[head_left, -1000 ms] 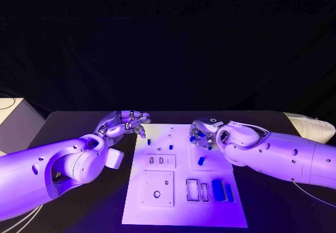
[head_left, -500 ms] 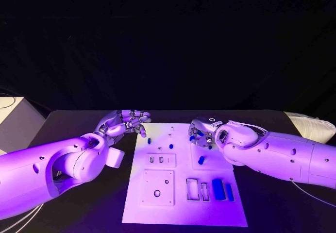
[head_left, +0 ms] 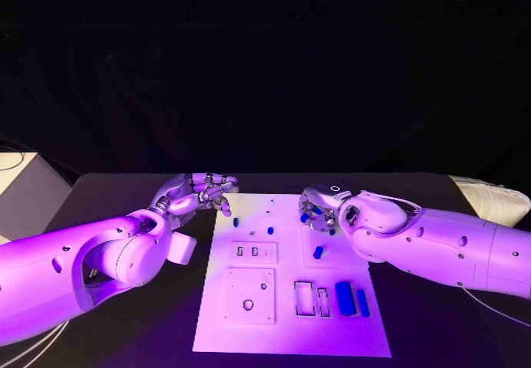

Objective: Assemble the parts on the task board

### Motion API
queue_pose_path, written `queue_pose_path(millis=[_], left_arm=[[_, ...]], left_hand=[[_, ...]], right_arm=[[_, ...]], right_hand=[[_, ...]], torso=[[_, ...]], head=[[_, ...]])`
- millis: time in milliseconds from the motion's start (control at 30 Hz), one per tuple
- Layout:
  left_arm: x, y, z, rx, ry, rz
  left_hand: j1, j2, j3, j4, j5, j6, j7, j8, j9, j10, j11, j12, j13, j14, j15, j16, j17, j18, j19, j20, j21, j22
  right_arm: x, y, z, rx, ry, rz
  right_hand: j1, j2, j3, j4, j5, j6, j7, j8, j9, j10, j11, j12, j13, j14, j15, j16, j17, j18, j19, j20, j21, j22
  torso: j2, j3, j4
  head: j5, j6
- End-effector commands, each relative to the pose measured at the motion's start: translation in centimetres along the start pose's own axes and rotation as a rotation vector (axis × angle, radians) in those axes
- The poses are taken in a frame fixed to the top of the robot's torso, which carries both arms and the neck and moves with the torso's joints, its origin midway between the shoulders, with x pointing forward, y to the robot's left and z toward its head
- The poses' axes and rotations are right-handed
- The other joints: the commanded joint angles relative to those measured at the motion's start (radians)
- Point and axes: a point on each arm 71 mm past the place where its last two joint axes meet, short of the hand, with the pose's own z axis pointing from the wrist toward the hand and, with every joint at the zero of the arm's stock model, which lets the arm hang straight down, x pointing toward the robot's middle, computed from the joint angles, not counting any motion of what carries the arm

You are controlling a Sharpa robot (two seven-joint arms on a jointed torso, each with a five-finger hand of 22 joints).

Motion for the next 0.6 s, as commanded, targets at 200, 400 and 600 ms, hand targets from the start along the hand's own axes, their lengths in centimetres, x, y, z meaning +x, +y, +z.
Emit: queue_pose_path(millis=[200,400,600], left_arm=[[0.2,-0.1,0.1,0.007,0.024,-0.014],[0.2,-0.1,0.1,0.006,0.023,-0.014],[0.4,-0.1,0.2,0.008,0.029,-0.017]], left_hand=[[-0.006,0.001,0.006,-0.003,0.001,0.0,0.011,-0.004,0.001,0.002,0.007,-0.006,0.001,-0.008,-0.001,0.005,0.002,0.012,-0.009,-0.001,0.005,0.002],[-0.006,0.001,0.007,-0.003,0.001,-0.001,0.012,-0.005,0.001,0.001,0.007,-0.007,0.001,-0.009,-0.001,0.006,0.002,0.012,-0.01,-0.001,0.006,0.003],[-0.007,0.001,0.007,-0.003,0.001,-0.001,0.012,-0.005,0.001,0.0,0.008,-0.007,0.001,-0.009,0.0,0.006,0.003,0.012,-0.011,-0.001,0.007,0.003]], right_arm=[[-1.0,0.2,-0.2,0.017,-0.126,0.014],[-1.9,0.8,0.2,0.018,-0.175,0.037],[-2.6,1.5,1.2,0.026,-0.211,0.051]], right_hand=[[0.027,0.046,0.013,-0.004,-0.008,0.005,-0.008,0.01,0.029,0.034,-0.03,0.006,0.038,0.048,-0.005,0.004,0.002,0.004,0.066,-0.007,0.004,0.183],[0.023,0.044,0.013,-0.005,-0.009,0.004,-0.007,0.012,0.033,0.034,-0.03,0.006,0.04,0.048,-0.005,0.004,0.002,0.004,0.066,-0.007,0.003,0.183],[0.02,0.044,0.013,-0.004,-0.007,0.003,-0.007,0.014,0.036,0.034,-0.03,0.006,0.042,0.047,-0.005,0.001,-0.002,0.005,0.063,-0.007,0.001,0.179]], torso=[[0.0,0.0004,0.0012],[0.001,0.0,0.0005],[0.003,-0.0004,0.0016]], head=[[0.001,0.001],[0.002,0.003],[0.001,0.001]])
